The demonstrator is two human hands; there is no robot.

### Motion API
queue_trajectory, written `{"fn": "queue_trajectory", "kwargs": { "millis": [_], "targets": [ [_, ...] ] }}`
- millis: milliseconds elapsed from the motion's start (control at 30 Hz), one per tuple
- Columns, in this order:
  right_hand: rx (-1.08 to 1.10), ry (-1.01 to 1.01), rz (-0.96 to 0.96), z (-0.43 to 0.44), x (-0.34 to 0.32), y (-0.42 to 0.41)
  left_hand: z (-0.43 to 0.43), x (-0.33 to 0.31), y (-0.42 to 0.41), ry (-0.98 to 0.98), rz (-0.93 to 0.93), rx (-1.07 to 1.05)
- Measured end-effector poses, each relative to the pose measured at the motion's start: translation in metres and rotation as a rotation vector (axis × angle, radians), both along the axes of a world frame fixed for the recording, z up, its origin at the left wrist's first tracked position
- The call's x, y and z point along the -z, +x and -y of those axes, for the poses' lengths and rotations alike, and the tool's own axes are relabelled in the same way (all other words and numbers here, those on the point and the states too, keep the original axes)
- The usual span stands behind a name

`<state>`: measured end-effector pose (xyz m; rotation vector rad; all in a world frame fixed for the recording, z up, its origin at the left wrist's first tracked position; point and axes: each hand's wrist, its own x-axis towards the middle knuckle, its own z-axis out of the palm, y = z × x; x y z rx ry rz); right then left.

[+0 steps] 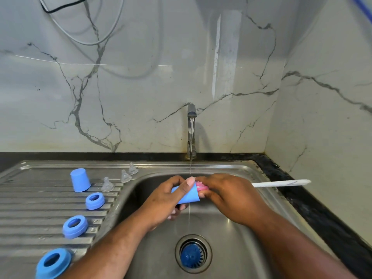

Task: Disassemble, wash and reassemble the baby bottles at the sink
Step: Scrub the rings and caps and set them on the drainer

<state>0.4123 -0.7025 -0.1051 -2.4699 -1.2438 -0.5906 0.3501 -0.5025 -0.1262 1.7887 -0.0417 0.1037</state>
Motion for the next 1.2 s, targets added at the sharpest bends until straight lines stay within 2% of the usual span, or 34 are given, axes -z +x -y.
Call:
{"fn": "queue_trajectory", "kwargs": {
  "millis": [100,267,367,467,533,600,700,800,867,900,967,1033,1067,1133,1200],
  "targets": [
    [0.031,0.015,-0.075,0.001,0.0,0.0,-0.001,-0.005,-0.001,0.087,0.072,0.045],
    [0.04,-0.034,-0.092,0.0,0.003,0.0,-0.001,0.002,-0.001,0.337,0.199,0.094],
    [0.043,-0.042,-0.051,0.001,0.003,0.001,0.003,0.003,-0.002,0.192,0.138,0.042],
    [0.014,-0.071,0.034,0.0,0.004,0.002,0.009,0.002,-0.004,-0.053,-0.072,-0.022],
    [-0.007,-0.094,0.065,-0.004,0.004,0.0,0.007,0.001,-0.005,-0.122,-0.206,-0.014],
    [0.018,-0.077,0.074,-0.006,0.003,-0.003,0.003,-0.002,-0.007,-0.161,-0.235,0.036],
    [0.075,0.011,0.044,-0.005,0.002,-0.005,-0.004,-0.006,-0.003,-0.051,-0.021,0.104],
    [0.14,0.032,-0.117,-0.002,0.003,0.0,-0.007,-0.007,-0.001,0.184,0.195,0.122],
    [0.141,0.043,-0.183,-0.002,0.004,0.002,-0.009,-0.004,-0.001,0.292,0.237,0.121],
    [0.145,0.043,-0.161,-0.002,0.004,0.002,-0.008,-0.002,0.0,0.274,0.231,0.123],
    [0.147,0.018,-0.046,-0.001,0.004,0.001,-0.006,-0.002,0.0,0.112,0.178,0.105],
    [0.095,-0.025,0.053,-0.001,0.005,0.001,-0.003,-0.002,-0.002,-0.096,0.045,0.049],
    [0.057,-0.05,0.099,-0.002,0.004,0.002,-0.001,-0.002,-0.003,-0.14,-0.037,0.03],
    [0.03,-0.1,0.146,-0.006,0.001,-0.001,-0.002,-0.002,-0.005,-0.087,-0.193,0.022],
    [0.036,-0.068,0.143,-0.008,0.0,-0.003,-0.004,-0.001,-0.006,-0.071,-0.254,0.063]
  ]
}}
